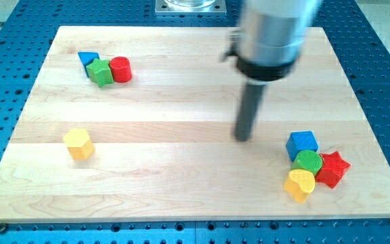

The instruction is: Push the yellow hexagon into the blue cube

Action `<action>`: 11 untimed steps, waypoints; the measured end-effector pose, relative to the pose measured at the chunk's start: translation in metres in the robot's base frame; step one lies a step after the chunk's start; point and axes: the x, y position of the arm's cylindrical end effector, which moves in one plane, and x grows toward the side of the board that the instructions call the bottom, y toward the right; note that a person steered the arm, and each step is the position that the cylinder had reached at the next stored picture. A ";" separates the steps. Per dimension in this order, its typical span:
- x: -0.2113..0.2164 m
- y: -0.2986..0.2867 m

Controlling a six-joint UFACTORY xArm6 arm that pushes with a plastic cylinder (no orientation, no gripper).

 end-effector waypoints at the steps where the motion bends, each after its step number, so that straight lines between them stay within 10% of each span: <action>1: 0.083 -0.104; 3: -0.001 -0.326; 6: 0.085 0.038; 8: 0.063 0.013; 9: 0.068 0.093; 11: 0.008 -0.164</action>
